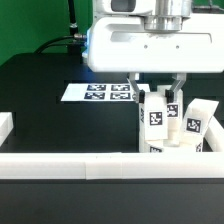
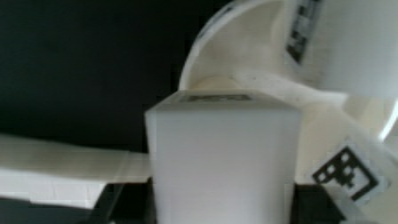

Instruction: Assemble stool

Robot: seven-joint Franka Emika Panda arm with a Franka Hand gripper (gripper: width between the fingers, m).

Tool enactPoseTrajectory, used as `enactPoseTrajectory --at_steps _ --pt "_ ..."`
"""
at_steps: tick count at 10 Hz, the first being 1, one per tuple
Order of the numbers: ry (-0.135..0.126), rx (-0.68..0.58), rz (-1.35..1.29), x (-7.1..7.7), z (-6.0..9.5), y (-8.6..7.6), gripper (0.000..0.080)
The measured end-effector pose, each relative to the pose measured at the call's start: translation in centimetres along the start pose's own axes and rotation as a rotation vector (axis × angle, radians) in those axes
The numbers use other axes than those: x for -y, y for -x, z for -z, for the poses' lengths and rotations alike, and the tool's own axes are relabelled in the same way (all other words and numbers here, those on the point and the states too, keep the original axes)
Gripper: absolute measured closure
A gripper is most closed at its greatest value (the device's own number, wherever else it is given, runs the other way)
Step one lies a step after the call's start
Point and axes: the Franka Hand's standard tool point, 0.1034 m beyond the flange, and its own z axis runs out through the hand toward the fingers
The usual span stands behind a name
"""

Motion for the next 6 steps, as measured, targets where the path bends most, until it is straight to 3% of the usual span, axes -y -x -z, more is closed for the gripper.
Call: enactPoseTrajectory --at_steps 4,6 --pt "-0.016 -0.014 -0.4 2.1 -0.1 -0.1 0.0461" --pt "-0.027 -0.01 -0.516 2.2 -0.1 0.0 0.0461"
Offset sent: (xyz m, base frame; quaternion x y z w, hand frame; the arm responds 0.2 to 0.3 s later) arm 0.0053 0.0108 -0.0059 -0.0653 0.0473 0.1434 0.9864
